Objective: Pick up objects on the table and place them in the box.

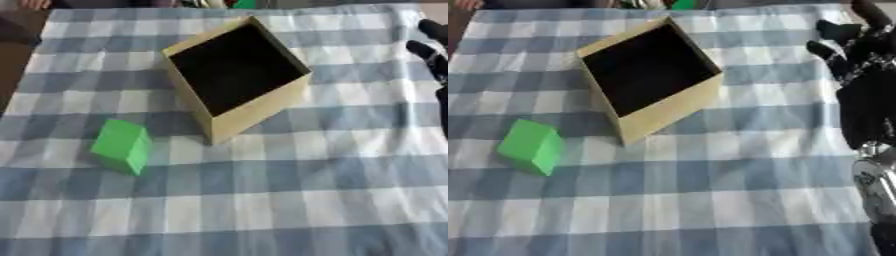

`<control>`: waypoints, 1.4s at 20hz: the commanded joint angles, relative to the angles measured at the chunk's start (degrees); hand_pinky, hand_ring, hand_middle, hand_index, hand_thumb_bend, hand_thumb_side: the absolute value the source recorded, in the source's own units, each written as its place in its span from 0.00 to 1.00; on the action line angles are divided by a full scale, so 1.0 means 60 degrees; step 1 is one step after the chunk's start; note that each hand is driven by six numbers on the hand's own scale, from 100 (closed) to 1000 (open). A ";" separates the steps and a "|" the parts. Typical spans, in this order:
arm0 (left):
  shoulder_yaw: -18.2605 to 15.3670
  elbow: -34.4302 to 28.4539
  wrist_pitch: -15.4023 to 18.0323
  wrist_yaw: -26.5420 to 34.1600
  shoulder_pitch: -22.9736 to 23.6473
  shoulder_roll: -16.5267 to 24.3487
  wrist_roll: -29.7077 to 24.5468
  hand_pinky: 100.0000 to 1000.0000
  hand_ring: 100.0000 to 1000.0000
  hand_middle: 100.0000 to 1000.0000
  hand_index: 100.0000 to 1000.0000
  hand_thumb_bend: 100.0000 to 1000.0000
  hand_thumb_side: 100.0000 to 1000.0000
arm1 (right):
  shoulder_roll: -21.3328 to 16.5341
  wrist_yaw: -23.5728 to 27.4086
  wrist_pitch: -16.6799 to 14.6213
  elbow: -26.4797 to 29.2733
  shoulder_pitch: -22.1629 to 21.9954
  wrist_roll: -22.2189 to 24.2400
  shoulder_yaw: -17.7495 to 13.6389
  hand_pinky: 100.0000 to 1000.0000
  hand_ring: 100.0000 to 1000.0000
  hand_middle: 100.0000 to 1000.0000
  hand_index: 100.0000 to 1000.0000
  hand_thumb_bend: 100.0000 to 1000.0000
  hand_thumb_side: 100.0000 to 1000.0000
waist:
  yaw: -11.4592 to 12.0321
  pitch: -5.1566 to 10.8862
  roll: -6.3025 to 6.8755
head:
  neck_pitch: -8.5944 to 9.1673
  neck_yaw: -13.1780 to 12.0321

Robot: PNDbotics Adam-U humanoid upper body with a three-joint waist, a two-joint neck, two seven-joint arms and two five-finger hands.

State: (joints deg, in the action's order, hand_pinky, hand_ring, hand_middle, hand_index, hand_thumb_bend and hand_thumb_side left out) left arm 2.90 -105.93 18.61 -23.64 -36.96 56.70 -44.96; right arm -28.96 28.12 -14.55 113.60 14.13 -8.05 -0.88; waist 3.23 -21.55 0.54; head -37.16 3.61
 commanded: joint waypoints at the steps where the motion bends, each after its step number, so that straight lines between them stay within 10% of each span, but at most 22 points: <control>1: 0.0114 -0.0091 0.1062 -0.0077 -0.0468 -0.0018 -0.1164 0.77 0.90 0.88 1.00 0.80 0.73 | -0.0126 0.0018 0.0022 0.0165 0.0096 0.0041 0.0005 0.79 0.85 0.56 0.89 0.00 0.96 | -0.0010 0.0181 0.0068 | 0.0072 -0.0061; 28: 0.2825 0.2068 0.2701 -0.1306 -0.2265 -0.1158 -0.1168 0.80 0.92 0.89 1.00 0.83 0.56 | -0.0018 0.0103 0.0307 0.0165 0.0190 0.0209 0.0176 0.79 0.85 0.56 0.89 0.00 0.96 | -0.0223 0.0187 0.0234 | 0.0041 -0.0104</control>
State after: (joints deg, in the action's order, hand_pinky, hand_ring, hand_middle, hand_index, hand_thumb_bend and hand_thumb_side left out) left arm 19.99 -93.59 22.94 -30.74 -49.51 48.92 -40.63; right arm -28.46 28.51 -12.92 113.60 14.66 -6.74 0.39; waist 1.91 -21.55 1.20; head -36.75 3.16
